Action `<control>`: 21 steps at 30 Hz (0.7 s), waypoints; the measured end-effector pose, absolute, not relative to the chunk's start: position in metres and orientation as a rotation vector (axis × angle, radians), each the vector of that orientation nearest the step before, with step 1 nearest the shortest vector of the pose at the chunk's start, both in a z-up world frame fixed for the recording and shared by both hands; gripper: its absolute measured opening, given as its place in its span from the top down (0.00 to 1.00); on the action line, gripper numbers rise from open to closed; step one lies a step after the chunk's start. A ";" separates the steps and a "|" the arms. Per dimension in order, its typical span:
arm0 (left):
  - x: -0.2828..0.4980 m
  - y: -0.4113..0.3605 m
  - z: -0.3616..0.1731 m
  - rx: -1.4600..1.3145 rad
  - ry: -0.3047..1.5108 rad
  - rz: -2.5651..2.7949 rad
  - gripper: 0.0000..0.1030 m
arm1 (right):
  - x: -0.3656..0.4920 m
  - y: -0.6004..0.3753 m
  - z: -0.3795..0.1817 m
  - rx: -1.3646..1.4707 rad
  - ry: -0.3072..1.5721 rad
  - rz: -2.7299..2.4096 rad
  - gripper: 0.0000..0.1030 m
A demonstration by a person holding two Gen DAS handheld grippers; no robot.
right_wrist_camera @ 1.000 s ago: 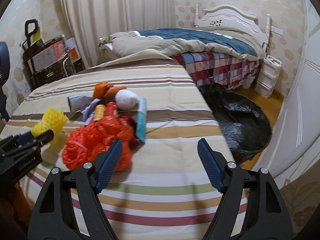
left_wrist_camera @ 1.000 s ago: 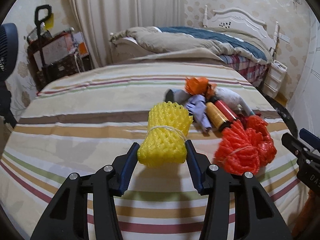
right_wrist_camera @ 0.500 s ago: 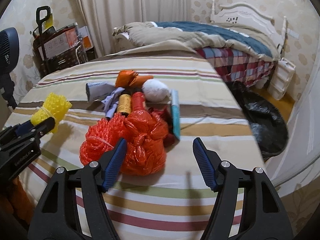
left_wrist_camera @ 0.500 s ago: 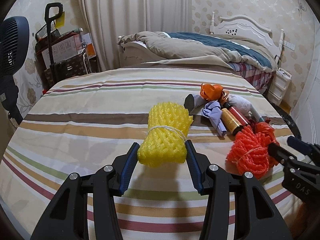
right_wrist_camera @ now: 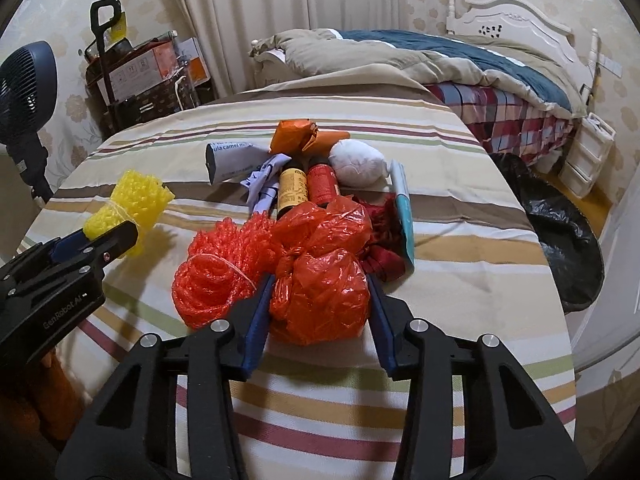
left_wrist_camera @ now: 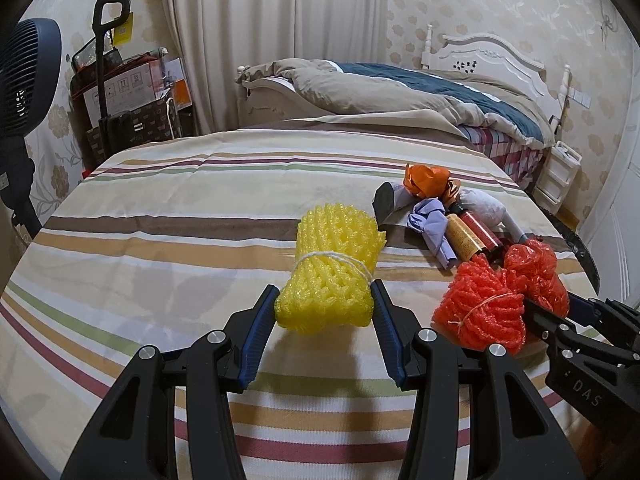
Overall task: Collect trash
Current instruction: 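Grasp and lift the orange plastic bag with the right tool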
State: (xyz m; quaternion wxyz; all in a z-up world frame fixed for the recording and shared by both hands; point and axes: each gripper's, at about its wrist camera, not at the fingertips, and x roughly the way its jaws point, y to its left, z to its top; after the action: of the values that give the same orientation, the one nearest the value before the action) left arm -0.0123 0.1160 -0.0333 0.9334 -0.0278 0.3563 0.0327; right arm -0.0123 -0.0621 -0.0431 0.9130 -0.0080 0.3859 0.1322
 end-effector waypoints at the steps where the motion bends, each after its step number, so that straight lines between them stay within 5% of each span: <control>1: -0.012 0.116 -0.033 -0.058 0.727 0.066 0.53 | -0.014 -0.063 -0.041 -0.013 0.789 0.271 0.60; 21: -0.011 0.072 0.006 -0.058 0.633 -0.045 0.53 | -0.019 -0.131 -0.003 0.046 0.651 0.117 0.60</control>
State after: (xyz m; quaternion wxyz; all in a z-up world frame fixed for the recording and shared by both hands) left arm -0.0105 0.0717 0.0057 0.9497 -0.0283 0.3110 -0.0221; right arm -0.0193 -0.1310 -0.0034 0.9455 0.0224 0.3197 0.0576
